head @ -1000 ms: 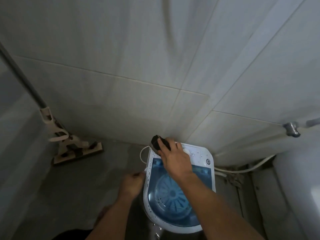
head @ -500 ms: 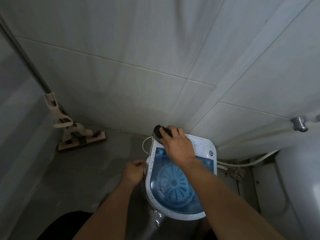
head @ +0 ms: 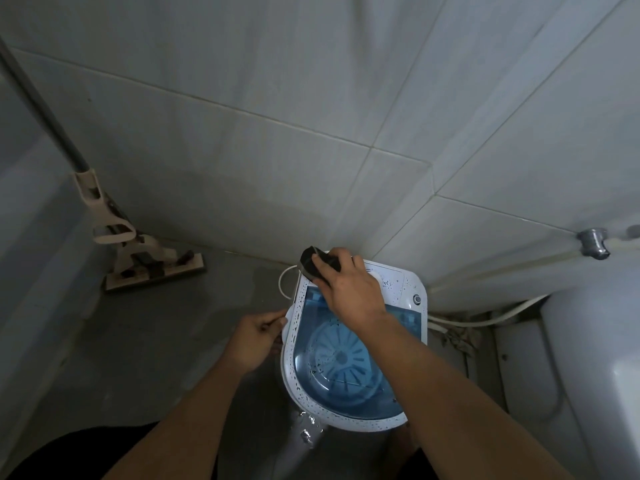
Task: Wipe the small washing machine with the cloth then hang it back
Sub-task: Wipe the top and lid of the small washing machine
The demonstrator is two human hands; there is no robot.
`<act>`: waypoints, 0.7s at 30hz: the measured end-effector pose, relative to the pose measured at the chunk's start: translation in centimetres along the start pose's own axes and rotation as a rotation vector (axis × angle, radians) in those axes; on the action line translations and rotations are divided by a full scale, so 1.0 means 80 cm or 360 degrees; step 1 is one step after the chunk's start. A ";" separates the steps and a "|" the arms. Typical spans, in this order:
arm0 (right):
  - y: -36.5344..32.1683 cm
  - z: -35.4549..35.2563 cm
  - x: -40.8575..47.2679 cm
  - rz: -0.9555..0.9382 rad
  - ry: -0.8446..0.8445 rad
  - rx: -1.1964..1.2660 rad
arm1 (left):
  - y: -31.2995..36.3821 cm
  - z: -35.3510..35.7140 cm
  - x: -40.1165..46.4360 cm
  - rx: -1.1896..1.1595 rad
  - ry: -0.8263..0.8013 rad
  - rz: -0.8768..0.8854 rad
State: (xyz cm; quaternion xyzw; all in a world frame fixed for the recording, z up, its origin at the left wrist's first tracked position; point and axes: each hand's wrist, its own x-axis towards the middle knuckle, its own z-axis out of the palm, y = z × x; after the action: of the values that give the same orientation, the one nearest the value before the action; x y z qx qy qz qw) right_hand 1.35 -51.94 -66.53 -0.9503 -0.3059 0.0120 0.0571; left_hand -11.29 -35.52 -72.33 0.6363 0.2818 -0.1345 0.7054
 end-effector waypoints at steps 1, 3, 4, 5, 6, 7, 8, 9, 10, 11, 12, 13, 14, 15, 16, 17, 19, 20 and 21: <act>0.000 0.000 0.002 0.0015 -0.0006 0.0027 | -0.001 0.000 -0.001 0.0019 -0.0004 0.0026; -0.001 0.001 0.004 0.0068 -0.0008 0.0091 | -0.005 -0.001 -0.002 0.0097 -0.0008 0.0070; -0.002 0.001 0.005 0.0095 0.0000 0.0117 | -0.008 -0.002 -0.002 0.0170 -0.0017 0.0107; -0.003 0.001 0.005 0.0119 0.0009 0.0136 | -0.013 -0.004 -0.001 0.0286 -0.0026 0.0163; -0.004 0.001 0.005 0.0137 0.0017 0.0148 | -0.018 -0.006 -0.001 0.0423 -0.0029 0.0225; -0.005 0.002 0.005 0.0150 0.0020 0.0157 | -0.023 -0.008 -0.001 0.0557 -0.0022 0.0272; -0.006 0.003 0.004 0.0158 0.0025 0.0164 | -0.027 -0.010 0.000 0.0662 -0.0012 0.0307; -0.007 0.003 0.002 0.0162 0.0031 0.0169 | -0.029 -0.011 0.000 0.0733 -0.0013 0.0325; -0.008 0.004 -0.001 0.0159 0.0033 0.0171 | -0.030 -0.012 -0.001 0.0788 -0.0030 0.0332; -0.008 0.005 -0.005 0.0150 0.0034 0.0173 | -0.031 -0.012 -0.002 0.0847 -0.0056 0.0331; -0.007 0.005 -0.009 0.0135 0.0033 0.0176 | -0.031 -0.011 -0.004 0.0904 -0.0081 0.0338; -0.006 0.005 -0.013 0.0117 0.0028 0.0182 | -0.031 -0.012 -0.006 0.0951 -0.0107 0.0339; -0.004 0.004 -0.015 0.0093 0.0018 0.0186 | -0.031 -0.012 -0.008 0.0968 -0.0140 0.0337; -0.001 0.003 -0.015 0.0065 0.0003 0.0181 | -0.030 -0.013 -0.011 0.0970 -0.0172 0.0329; 0.002 0.000 -0.013 0.0036 -0.0009 0.0171 | -0.028 -0.013 -0.013 0.0967 -0.0201 0.0323; 0.005 -0.002 -0.009 0.0015 -0.0021 0.0160 | -0.027 -0.013 -0.016 0.0965 -0.0222 0.0320; 0.011 -0.006 0.006 0.0056 -0.0045 0.0161 | -0.026 -0.012 -0.018 0.0972 -0.0251 0.0326; 0.013 -0.009 0.016 0.0120 -0.0057 0.0178 | -0.026 -0.012 -0.018 0.0968 -0.0255 0.0327; 0.014 -0.011 0.025 0.0183 -0.0070 0.0190 | -0.025 -0.012 -0.019 0.0961 -0.0256 0.0322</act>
State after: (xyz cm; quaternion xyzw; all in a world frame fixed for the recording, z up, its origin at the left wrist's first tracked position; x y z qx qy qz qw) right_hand 3.72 -51.76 -65.77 -0.9607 -0.2507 0.0543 0.1061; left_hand -13.78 -35.13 -73.13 0.8289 0.1081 -0.1911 0.5146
